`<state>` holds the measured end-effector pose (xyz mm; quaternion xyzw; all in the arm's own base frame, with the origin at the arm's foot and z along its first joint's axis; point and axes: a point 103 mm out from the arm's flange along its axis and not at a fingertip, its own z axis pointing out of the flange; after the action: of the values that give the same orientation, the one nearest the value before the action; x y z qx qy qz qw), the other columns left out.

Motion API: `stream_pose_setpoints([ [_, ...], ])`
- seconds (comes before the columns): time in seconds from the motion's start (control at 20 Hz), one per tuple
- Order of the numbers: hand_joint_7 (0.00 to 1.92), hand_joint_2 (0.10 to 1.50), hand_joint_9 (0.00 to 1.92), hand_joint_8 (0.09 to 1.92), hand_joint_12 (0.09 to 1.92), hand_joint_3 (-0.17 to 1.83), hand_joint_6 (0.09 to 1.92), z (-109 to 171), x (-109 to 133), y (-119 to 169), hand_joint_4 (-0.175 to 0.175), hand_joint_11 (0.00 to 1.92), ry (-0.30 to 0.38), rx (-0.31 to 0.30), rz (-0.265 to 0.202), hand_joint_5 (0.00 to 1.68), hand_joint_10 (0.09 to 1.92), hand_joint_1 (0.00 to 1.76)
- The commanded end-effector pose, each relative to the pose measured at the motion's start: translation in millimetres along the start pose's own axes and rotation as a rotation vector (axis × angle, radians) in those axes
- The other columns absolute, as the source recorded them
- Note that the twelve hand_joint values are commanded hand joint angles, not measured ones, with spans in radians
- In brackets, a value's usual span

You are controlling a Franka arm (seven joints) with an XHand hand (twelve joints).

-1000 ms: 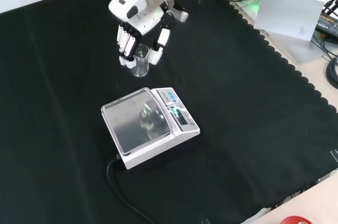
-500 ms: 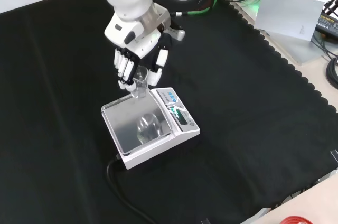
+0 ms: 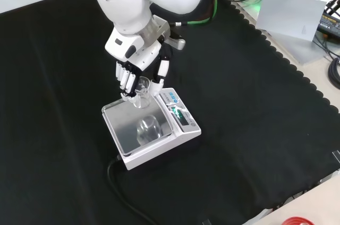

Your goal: Put the beaker on the electronic balance.

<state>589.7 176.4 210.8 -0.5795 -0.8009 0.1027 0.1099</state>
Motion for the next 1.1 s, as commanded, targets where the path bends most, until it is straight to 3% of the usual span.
stream_pose_setpoints([
  [0.05,0.68,1.20,1.09,0.68,1.05,-0.02,1.22,15,-5,10,-0.113,0.92,0.014,0.020,0.000,0.84,0.49,1.09],
  [0.5,0.68,1.20,1.09,0.68,1.05,-0.02,1.21,35,-16,24,-0.115,0.92,0.037,0.051,0.009,0.84,0.49,1.09],
  [1.1,0.68,1.19,1.09,0.68,1.05,-0.02,1.21,37,-16,30,-0.117,0.92,0.042,0.089,0.016,0.84,0.49,1.09],
])
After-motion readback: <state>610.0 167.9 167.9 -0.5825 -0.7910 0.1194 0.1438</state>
